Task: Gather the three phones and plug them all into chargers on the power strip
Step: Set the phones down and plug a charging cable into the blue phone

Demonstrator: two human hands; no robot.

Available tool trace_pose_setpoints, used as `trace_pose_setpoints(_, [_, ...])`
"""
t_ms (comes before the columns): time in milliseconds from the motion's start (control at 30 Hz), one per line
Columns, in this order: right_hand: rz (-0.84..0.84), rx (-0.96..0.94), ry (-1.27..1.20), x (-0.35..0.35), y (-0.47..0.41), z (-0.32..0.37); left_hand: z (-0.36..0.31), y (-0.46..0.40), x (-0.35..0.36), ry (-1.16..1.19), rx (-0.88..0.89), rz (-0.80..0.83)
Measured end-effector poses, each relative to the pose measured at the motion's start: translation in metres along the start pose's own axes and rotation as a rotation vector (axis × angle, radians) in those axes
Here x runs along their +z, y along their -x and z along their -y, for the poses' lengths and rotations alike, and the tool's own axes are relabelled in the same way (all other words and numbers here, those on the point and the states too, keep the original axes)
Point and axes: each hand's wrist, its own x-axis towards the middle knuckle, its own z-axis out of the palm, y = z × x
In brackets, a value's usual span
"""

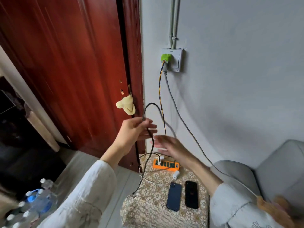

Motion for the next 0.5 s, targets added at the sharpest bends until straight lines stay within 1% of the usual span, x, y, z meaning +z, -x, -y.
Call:
trace_pose_setpoints(67, [0.123, 0.008, 0.122, 0.016, 0.004, -0.01, -0.021, -0.006, 0.002, 0.106, 0.009, -0.01])
trace_pose_setpoints(100, [0.137, 0.02, 0.154, 0.023, 0.005, -0.013, -0.03, -0.008, 0.003, 0.133, 0.018, -0.015])
trace_pose_setpoints(200, [0.038, 0.015, 0.176, 0.033, 0.006, -0.021, -0.048, -0.012, -0.002, 0.213, 0.058, -0.046])
trace_pose_setpoints(267, [-0.038, -0.008, 0.065, 0.031, 0.01, -0.023, -0.046, -0.012, -0.012, 0.233, 0.044, -0.097])
trace_pose_setpoints(300, [-0.067, -0.016, -0.002, 0.027, 0.012, -0.021, -0.039, -0.009, -0.016, 0.211, 0.003, -0.115])
trace_pose_setpoints(367, [-0.117, -0.033, -0.094, 0.018, 0.015, -0.015, -0.009, 0.002, -0.021, 0.087, -0.118, -0.121])
trace_pose_setpoints(400, [-0.135, -0.045, -0.124, 0.013, 0.016, -0.01, 0.011, 0.011, -0.021, -0.011, -0.176, -0.083])
trace_pose_setpoints(433, [-0.147, -0.056, -0.153, 0.008, 0.016, -0.004, 0.03, 0.021, -0.02, -0.136, -0.218, -0.003])
trace_pose_setpoints(500, [-0.18, -0.064, -0.2, -0.001, 0.012, 0.009, 0.062, 0.039, -0.014, -0.357, -0.263, 0.271])
